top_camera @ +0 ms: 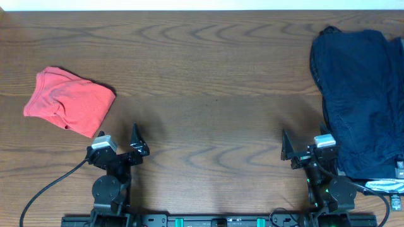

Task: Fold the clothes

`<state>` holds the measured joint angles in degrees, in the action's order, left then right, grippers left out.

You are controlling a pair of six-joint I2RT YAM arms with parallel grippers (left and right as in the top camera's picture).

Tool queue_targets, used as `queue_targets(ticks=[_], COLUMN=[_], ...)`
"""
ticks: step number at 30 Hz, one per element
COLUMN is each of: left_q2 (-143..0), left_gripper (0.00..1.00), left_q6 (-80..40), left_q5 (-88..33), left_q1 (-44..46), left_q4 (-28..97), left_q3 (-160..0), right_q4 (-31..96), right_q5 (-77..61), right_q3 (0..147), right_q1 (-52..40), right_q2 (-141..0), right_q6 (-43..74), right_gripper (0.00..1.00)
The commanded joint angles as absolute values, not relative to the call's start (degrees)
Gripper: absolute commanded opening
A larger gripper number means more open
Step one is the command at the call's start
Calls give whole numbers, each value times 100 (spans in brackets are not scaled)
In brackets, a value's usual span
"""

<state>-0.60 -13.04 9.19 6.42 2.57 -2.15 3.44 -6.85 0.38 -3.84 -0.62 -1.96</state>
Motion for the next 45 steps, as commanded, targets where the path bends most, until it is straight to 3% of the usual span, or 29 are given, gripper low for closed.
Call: queue_targets(ticks=[1,26,32,39,45], left_q2=[-23,-23,-93,-545,-1562], left_gripper=[98,98,98,98,98], left_q6=[-1229,-1229,-1385,-1380,-1402], left_q5=[904,904,685,233,185], left_q1=[602,602,602,602,602], left_q4=[333,331,329,1597,2615], left_q3=[-23,-23,-58,-860,-2158], right_q4=[362,349,250,587,1267], right_q5=[-731,-582,-1063,-650,-231], right_q3=[32,32,34,563,1822], right_q1=[-425,-419,-419,-414,-414], right_q2=[-30,-30,-30,-379,-1715], right_q6=[-239,-242,-172,145,145], right_gripper=[99,99,99,99,99])
